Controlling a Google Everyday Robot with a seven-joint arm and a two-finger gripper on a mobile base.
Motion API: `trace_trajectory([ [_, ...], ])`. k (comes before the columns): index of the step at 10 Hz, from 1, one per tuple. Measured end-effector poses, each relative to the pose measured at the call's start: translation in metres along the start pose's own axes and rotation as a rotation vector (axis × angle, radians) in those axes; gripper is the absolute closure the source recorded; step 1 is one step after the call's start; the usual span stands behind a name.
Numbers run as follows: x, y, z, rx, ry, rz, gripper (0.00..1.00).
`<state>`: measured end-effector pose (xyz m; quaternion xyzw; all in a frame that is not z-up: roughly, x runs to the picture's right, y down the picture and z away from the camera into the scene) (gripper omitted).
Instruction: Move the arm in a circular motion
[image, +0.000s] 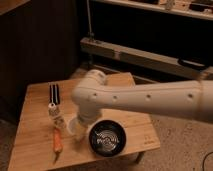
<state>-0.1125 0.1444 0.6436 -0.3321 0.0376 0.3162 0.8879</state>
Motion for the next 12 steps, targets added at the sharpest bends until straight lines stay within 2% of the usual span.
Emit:
trace_trajectory([
  [2,-0.041,-0.004,0.002,-0.001,-0.026,-0.076,0.2],
  [4,-0.06,-0.026,-0.001,0.012,-0.046,-0.093,0.2],
  [7,-0.075,-0.088,-0.012,0.051,-0.067,-0.072,0.2],
  [9,-0.083,-0.138,-0.028,0.093,-0.08,-0.038,0.2],
  [11,-0.084,-0.169,-0.039,0.121,-0.084,0.0,0.2],
  [12,-0.075,-0.192,-0.043,0.139,-0.076,0.044,0.2],
])
